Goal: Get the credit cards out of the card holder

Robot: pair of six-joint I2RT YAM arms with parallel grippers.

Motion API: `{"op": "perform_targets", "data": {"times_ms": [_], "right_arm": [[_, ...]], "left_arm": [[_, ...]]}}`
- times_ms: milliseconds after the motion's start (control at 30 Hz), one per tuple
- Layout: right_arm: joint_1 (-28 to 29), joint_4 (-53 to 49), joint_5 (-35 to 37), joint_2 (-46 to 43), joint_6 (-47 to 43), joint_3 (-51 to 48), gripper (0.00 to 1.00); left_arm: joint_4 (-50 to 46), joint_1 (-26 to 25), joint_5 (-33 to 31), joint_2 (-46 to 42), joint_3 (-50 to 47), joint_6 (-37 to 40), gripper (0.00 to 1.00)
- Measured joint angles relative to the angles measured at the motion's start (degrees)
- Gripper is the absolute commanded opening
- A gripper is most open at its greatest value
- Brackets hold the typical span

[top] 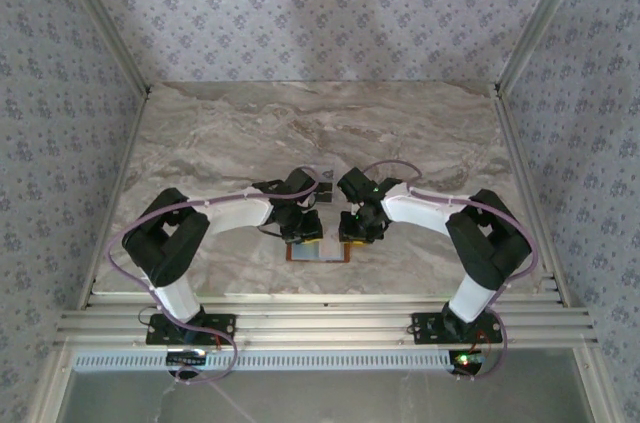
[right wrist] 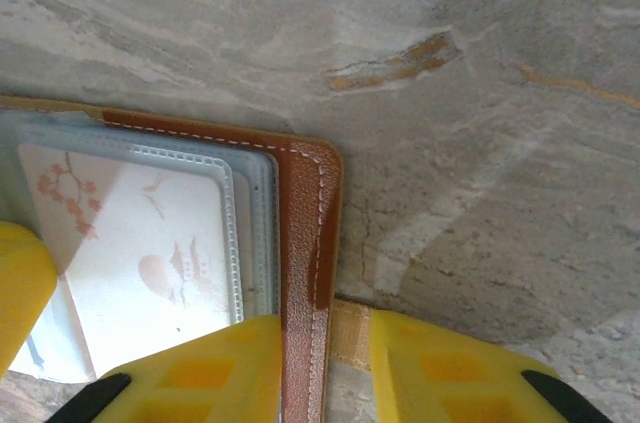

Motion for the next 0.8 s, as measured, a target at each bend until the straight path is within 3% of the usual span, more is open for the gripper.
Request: {"op": "perform_targets", "data": {"times_ms": [200, 567, 800], "right_arm": [[0.96, 0.02, -0.02, 0.00, 0.17, 0.66, 0.35], [1.25, 0.17, 0.26, 1.81, 0.17, 1.51, 0.22], [1.25, -0.09, 0.48, 1.88, 0.17, 1.60, 0.21]], "left_arm": [[-0.02, -0.31, 0.02, 0.02, 0.00, 0.02, 0.17], [-0.04, -0.35, 0.09, 0.02, 0.00, 0.02, 0.20], [-0.33, -0.61, 0.24, 0.87, 0.79, 0.31, 0.21]]}}
